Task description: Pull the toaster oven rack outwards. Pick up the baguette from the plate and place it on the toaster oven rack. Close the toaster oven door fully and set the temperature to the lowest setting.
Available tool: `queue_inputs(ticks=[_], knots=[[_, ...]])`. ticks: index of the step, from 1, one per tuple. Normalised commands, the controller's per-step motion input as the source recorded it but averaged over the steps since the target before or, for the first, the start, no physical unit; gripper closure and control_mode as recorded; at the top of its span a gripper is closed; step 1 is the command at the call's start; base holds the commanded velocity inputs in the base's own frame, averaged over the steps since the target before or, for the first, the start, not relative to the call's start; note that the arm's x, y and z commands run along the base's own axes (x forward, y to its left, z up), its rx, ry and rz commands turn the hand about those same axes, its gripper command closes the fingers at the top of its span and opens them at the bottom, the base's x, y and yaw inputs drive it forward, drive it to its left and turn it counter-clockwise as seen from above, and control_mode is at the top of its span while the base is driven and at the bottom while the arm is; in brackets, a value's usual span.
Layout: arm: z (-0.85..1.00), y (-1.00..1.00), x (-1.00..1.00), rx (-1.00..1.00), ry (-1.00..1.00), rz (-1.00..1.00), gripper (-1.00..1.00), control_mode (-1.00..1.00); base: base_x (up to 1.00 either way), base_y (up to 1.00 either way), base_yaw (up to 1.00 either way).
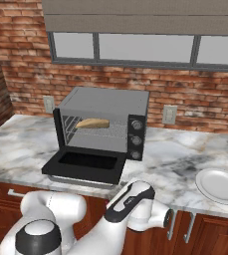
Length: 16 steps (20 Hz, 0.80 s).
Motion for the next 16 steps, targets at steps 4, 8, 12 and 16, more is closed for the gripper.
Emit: queue_inputs(ticks=[4, 8, 12, 16], knots=[[-0.04, 0.35, 0.17, 0.0, -0.13, 0.0, -1.0, -1.0, 0.0, 0.0, 0.0], [0.0, 0.47, 0.31, -0.01, -0.01, 0.0, -1.0, -1.0, 0.0, 0.0, 0.0], [0.0, 0.5, 0.4, -0.01, 0.05, 0.0, -1.0, -1.0, 0.0, 0.0, 0.0], [0.16, 0.23, 0.09, 0.0, 0.02, 0.0, -1.0, -1.0, 0.0, 0.0, 0.0]])
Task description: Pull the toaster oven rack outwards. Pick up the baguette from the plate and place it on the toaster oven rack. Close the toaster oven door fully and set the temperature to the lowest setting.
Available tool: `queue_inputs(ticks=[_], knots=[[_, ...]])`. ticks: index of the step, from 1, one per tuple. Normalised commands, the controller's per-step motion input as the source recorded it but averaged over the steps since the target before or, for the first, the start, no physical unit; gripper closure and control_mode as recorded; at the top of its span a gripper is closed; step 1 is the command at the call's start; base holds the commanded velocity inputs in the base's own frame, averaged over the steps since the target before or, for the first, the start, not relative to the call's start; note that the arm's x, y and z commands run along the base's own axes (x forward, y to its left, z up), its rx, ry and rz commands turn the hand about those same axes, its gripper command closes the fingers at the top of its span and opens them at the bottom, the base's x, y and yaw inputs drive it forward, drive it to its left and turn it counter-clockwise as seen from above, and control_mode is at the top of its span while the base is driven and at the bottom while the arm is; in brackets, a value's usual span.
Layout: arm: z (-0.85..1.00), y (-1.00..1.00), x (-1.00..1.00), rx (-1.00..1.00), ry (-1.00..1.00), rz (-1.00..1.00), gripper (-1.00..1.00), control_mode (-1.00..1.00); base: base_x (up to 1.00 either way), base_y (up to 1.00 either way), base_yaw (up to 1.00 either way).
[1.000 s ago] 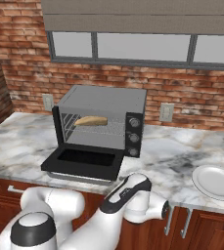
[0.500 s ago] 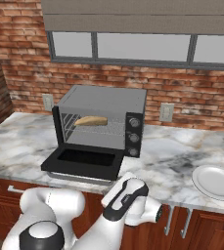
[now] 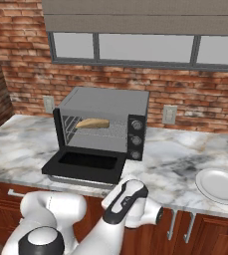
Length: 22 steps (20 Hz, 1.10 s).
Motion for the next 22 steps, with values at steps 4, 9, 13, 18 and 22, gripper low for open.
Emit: queue_inputs(ticks=[4, 9, 13, 18, 22], knots=[[0.48, 0.25, 0.0, 0.0, -0.14, 0.0, -1.0, -1.0, 0.0, 0.0, 0.0], [0.63, 0.57, 0.03, 0.04, -0.25, 0.05, -1.0, -1.0, 0.0, 0.0, 0.0], [0.6, 0.64, 0.17, 0.06, -0.27, 0.06, -1.0, -1.0, 0.0, 0.0, 0.0], [0.74, 0.64, 0.44, 0.05, -0.26, 0.02, -1.0, -1.0, 0.0, 0.0, 0.0], [0.8, 1.0, 0.79, 0.0, -0.2, 0.0, -1.0, -1.0, 0.0, 0.0, 0.0]])
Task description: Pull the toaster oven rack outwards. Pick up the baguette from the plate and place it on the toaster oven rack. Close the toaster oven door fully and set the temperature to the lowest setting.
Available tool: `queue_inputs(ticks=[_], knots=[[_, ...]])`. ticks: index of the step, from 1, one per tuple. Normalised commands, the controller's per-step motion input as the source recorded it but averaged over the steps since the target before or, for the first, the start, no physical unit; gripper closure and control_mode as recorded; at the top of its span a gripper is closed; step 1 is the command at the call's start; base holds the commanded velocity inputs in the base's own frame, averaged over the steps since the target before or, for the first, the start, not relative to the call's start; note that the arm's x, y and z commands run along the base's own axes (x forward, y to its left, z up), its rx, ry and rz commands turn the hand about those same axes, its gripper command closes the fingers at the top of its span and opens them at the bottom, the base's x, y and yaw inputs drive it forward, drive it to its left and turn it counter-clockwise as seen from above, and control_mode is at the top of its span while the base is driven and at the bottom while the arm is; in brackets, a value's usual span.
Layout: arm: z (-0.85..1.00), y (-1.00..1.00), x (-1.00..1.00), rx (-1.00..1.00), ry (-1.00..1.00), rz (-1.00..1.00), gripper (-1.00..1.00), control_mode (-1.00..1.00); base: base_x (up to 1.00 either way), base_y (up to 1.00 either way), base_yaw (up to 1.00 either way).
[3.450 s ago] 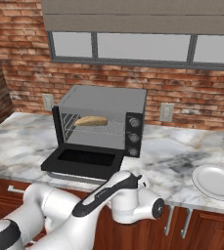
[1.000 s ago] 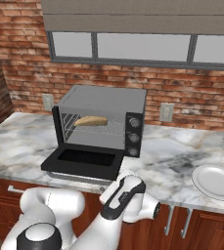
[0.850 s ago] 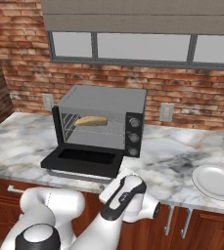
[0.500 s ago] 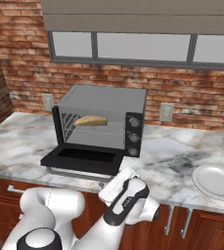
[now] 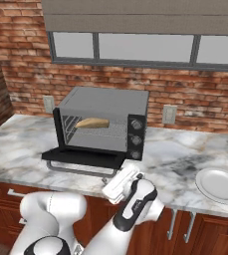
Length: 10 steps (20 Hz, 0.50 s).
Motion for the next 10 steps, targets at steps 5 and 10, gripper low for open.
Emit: queue_inputs(ticks=[5, 10], knots=[[0.81, 1.0, 0.98, 0.0, -0.15, 0.0, -1.0, -1.0, 0.0, 0.0, 0.0], [0.73, 1.0, 0.98, 0.0, -0.13, 0.0, -1.0, -1.0, 0.0, 0.0, 0.0]])
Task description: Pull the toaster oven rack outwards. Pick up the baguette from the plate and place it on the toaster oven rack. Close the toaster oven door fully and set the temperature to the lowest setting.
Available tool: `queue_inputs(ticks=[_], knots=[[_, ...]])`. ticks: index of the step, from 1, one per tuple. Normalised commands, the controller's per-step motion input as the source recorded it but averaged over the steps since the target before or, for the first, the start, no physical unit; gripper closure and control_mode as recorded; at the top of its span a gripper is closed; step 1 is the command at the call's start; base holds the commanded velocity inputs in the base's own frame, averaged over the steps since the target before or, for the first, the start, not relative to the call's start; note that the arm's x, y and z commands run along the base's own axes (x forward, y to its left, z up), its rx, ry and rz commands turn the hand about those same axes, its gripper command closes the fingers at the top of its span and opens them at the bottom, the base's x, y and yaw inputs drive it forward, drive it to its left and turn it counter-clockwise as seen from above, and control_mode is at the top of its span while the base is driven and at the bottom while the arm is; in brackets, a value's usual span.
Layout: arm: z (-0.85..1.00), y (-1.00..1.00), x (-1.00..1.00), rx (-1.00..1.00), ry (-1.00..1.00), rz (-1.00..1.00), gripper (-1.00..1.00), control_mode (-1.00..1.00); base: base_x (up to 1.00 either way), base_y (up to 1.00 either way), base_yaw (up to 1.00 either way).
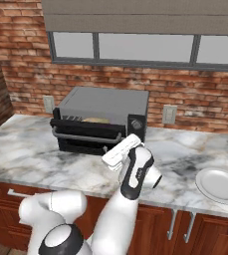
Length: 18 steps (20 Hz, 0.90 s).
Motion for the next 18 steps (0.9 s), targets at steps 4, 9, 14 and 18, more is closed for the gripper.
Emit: queue_inputs(ticks=[4, 9, 14, 18], knots=[[0.61, 0.92, 0.8, 0.0, -0.07, 0.0, -1.0, -1.0, 0.0, 0.0, 0.0], [0.27, 0.63, 0.31, 0.01, -0.03, -0.17, -1.0, -1.0, 0.0, 0.0, 0.0], [0.16, 0.55, 0.11, 0.03, -0.01, -0.4, -1.0, -1.0, 0.0, 0.0, 0.0], [0.09, 0.95, 0.09, 0.02, -0.09, -0.53, -1.0, -1.0, 0.0, 0.0, 0.0]])
